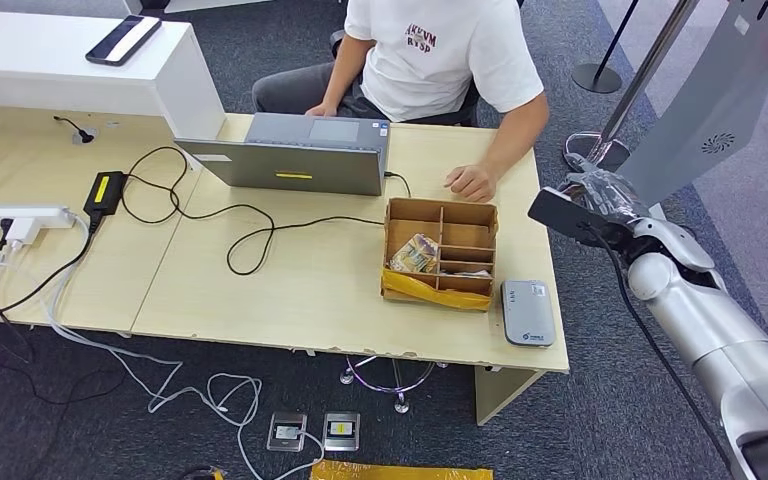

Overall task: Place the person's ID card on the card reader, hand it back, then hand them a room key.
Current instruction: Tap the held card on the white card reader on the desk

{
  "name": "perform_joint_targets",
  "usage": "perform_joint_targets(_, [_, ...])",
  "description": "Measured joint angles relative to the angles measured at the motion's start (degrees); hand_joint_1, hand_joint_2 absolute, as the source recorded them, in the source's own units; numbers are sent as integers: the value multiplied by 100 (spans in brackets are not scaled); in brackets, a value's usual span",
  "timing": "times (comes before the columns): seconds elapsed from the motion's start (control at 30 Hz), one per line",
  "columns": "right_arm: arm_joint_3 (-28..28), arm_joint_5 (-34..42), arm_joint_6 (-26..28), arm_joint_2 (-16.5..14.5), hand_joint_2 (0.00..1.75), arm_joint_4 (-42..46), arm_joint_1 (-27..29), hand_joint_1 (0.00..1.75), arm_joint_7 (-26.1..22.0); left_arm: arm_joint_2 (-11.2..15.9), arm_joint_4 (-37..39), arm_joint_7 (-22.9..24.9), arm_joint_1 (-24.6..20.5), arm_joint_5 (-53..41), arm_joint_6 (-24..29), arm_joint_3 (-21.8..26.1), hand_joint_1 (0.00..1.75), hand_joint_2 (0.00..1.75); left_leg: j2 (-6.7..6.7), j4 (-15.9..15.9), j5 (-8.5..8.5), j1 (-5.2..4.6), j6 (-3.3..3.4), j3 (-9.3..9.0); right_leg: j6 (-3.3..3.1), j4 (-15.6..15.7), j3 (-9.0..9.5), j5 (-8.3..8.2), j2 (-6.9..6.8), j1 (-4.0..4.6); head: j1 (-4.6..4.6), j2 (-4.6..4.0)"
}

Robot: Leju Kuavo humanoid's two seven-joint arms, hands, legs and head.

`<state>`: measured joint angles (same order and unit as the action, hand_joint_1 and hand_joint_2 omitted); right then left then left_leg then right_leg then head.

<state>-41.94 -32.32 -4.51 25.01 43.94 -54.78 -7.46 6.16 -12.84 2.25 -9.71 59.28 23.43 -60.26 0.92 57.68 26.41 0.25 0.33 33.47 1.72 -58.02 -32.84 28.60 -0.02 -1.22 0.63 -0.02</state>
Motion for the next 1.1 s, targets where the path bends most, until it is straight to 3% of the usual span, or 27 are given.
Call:
perform_joint_targets(0.37, [131, -36, 1, 224, 175, 123, 358, 175, 387, -2, 1, -2, 2, 92, 2, 2, 0, 175, 7, 0, 0, 0, 0, 1, 0, 2, 1, 0, -9, 0, -1, -1])
perform_joint_targets(0.83, [321, -71, -163, 550, 175, 254, 764, 175, 495, -1, 1, -15, 1, 153, -16, 7, 0, 175, -1, 0, 4, 1, -1, -1, 0, 3, 1, 0, 0, 1, 0, 0])
perform_joint_targets(1.1, [536, -26, -366, 668, 175, 941, 1705, 175, 945, -2, 1, -14, 2, 263, -55, 45, 0, 175, 3, 0, 6, 1, -1, 1, -2, 4, 2, 2, -2, 2, 0, 1])
